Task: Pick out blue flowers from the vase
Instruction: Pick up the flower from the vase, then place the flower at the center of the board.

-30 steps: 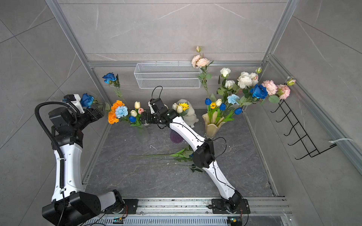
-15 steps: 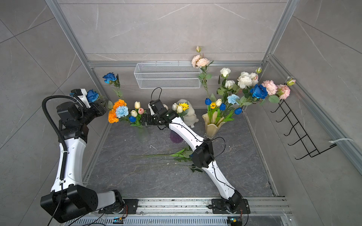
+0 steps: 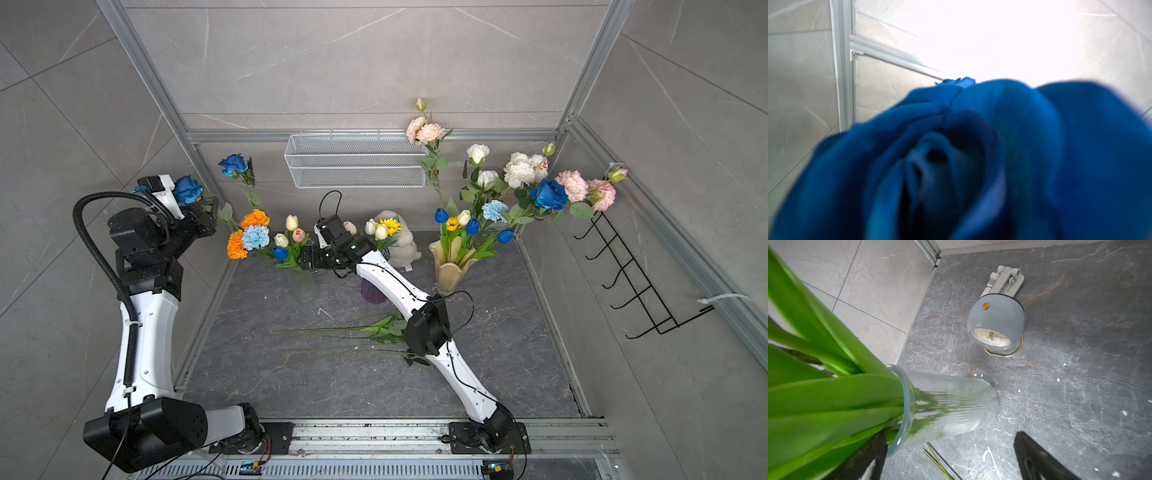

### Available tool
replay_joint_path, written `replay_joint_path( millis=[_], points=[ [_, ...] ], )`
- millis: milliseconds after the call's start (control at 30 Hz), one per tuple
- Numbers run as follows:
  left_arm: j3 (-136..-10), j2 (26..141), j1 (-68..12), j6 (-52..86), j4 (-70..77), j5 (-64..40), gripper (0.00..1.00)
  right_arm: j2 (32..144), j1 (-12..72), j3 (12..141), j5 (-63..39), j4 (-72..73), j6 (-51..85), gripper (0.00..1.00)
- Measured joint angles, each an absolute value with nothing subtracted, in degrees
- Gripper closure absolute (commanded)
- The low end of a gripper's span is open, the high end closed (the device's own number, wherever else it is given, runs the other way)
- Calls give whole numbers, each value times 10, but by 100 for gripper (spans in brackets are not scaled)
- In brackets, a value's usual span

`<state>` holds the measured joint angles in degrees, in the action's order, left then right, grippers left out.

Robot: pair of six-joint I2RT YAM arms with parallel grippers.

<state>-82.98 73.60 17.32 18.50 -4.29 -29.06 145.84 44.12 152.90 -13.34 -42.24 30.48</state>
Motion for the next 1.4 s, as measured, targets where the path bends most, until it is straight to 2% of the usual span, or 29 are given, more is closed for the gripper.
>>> replay_joint_path(
  millis=[200, 733, 1067, 1400],
  points=[
    [-906, 738, 172, 179, -59, -305, 100, 1459, 441, 1534, -133, -427, 305, 4],
    [-1223, 730, 172, 103, -218, -309, 100, 1458, 441, 1579, -131, -445, 300, 4],
    [-1293, 659, 172, 29, -298, -240, 100, 1435, 441, 1597, -122, -483, 283, 3],
    [-1300, 596, 172, -39, -313, -136, 100, 1294, 427, 1537, -100, -481, 259, 3]
  ],
)
